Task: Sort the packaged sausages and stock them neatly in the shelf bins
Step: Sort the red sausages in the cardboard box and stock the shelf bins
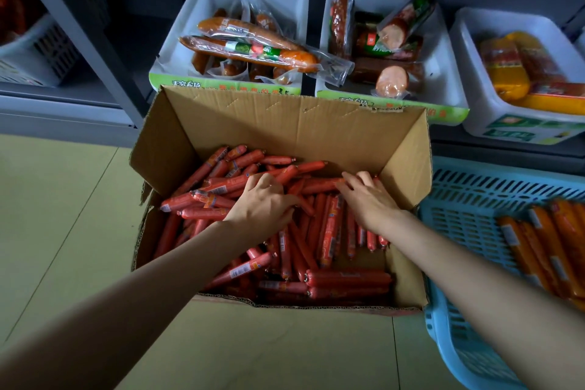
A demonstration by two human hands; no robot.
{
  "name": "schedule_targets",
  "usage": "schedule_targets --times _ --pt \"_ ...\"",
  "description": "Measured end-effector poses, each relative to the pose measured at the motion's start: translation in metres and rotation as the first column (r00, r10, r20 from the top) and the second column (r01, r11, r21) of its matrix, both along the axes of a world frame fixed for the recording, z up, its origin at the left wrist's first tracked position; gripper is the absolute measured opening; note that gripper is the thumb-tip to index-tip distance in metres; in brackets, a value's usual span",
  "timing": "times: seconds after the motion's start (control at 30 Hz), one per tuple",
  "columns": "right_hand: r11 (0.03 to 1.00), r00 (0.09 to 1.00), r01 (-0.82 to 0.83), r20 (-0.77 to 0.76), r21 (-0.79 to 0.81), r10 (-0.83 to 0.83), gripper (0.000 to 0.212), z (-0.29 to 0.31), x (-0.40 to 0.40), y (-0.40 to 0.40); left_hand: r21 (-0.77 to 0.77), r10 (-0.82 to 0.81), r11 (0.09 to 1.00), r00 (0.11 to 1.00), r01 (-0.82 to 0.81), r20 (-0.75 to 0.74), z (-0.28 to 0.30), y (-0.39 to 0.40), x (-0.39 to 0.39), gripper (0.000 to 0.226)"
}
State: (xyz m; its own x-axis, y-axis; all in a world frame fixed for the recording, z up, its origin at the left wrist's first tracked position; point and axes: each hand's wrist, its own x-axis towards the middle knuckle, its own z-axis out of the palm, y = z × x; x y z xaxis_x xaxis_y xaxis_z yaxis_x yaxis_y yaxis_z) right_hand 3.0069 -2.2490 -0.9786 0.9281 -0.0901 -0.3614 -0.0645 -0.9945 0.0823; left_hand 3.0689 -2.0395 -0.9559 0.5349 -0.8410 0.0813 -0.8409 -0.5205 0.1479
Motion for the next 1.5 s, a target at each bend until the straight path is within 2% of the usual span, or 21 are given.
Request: schedule_targets --times 0.03,0.13,0.23,0.3,0.37,0.43,0.53,0.6,0.7,0.8,0.9,1.0,1.07,1.13,1.23,1.3,1.37,1.5 --pt "1.000 1.000 0.027 0.005 -0.012 -0.027 0.062 -0.002 0.004 0.003 -0.043 0.014 0.999 0.998 -0.012 0.054 -0.001 0.006 0.001 0.029" --pt "0.998 0.997 0.039 0.071 -0.057 -0.035 0.055 -0.008 0.012 0.009 -0.010 0.023 1.000 0.996 -0.022 0.081 -0.004 0.018 -0.001 0.022" --pt "0.993 0.995 0.026 0.096 -0.116 -0.015 0.042 -0.009 0.015 0.015 -0.040 0.002 0.999 0.994 0.003 0.108 -0.011 0.030 -0.001 0.034" --pt "0.995 0.994 0.055 0.099 -0.082 -0.047 0.034 -0.004 0.015 0.015 -0.099 0.013 0.995 0.991 0.000 0.136 -0.012 0.035 0.000 0.036" --pt "0.999 0.992 0.054 0.112 0.005 -0.055 0.021 0.006 0.015 0.012 -0.133 0.041 0.991 0.987 -0.020 0.153 -0.013 0.036 0.002 0.030" --pt "0.979 0.981 0.055 0.174 0.195 -0.090 0.011 0.019 0.015 0.007 -0.162 0.077 0.985 0.989 -0.057 0.124 -0.011 0.033 0.004 0.033" --pt "0.857 0.912 0.095 0.301 0.506 -0.279 0.012 0.058 0.014 0.001 -0.190 0.090 0.979 0.995 -0.079 0.053 -0.003 0.020 0.002 0.035" --pt "0.765 0.849 0.113 0.338 0.634 -0.405 0.017 0.090 0.010 -0.001 -0.201 0.087 0.976 0.996 -0.090 -0.024 0.000 0.007 -0.004 0.037" --pt "0.698 0.780 0.154 0.348 0.700 -0.520 0.018 0.123 -0.003 -0.010 -0.167 0.108 0.975 0.970 -0.146 -0.216 0.001 -0.021 -0.022 0.048" --pt "0.710 0.751 0.200 0.359 0.675 -0.553 0.017 0.134 -0.018 -0.020 0.033 0.182 0.983 0.933 -0.181 -0.309 -0.001 -0.049 -0.040 0.042" --pt "0.753 0.758 0.225 0.374 0.619 -0.534 0.018 0.134 -0.034 -0.028 0.128 0.202 0.978 0.909 -0.166 -0.365 -0.002 -0.072 -0.051 0.055" --pt "0.793 0.787 0.248 0.361 0.556 -0.500 0.020 0.130 -0.046 -0.036 0.333 0.226 0.941 0.842 -0.058 -0.490 -0.006 -0.087 -0.055 0.068" --pt "0.797 0.800 0.261 0.341 0.544 -0.494 0.021 0.128 -0.051 -0.041 0.399 0.196 0.917 0.832 0.033 -0.520 -0.004 -0.089 -0.055 0.062" --pt "0.789 0.805 0.256 0.329 0.559 -0.494 0.024 0.127 -0.054 -0.043 0.368 0.163 0.929 0.831 0.053 -0.532 -0.002 -0.083 -0.050 0.053" --pt "0.782 0.828 0.240 0.300 0.576 -0.475 0.025 0.127 -0.051 -0.042 0.381 0.119 0.922 0.885 0.070 -0.449 -0.003 -0.061 -0.037 0.045" --pt "0.805 0.893 0.211 0.226 0.554 -0.390 0.022 0.128 -0.047 -0.035 0.410 0.074 0.905 0.906 0.115 -0.417 -0.006 -0.042 -0.030 0.043" --pt "0.846 0.968 0.150 0.098 0.511 -0.231 0.021 0.127 -0.043 -0.024 0.443 0.023 0.877 0.905 0.185 -0.424 -0.007 -0.025 -0.025 0.042" --pt "0.924 0.990 -0.024 -0.118 0.382 0.075 0.025 0.113 -0.047 0.013 0.434 -0.091 0.850 0.896 0.297 -0.435 -0.003 -0.003 -0.024 0.039"
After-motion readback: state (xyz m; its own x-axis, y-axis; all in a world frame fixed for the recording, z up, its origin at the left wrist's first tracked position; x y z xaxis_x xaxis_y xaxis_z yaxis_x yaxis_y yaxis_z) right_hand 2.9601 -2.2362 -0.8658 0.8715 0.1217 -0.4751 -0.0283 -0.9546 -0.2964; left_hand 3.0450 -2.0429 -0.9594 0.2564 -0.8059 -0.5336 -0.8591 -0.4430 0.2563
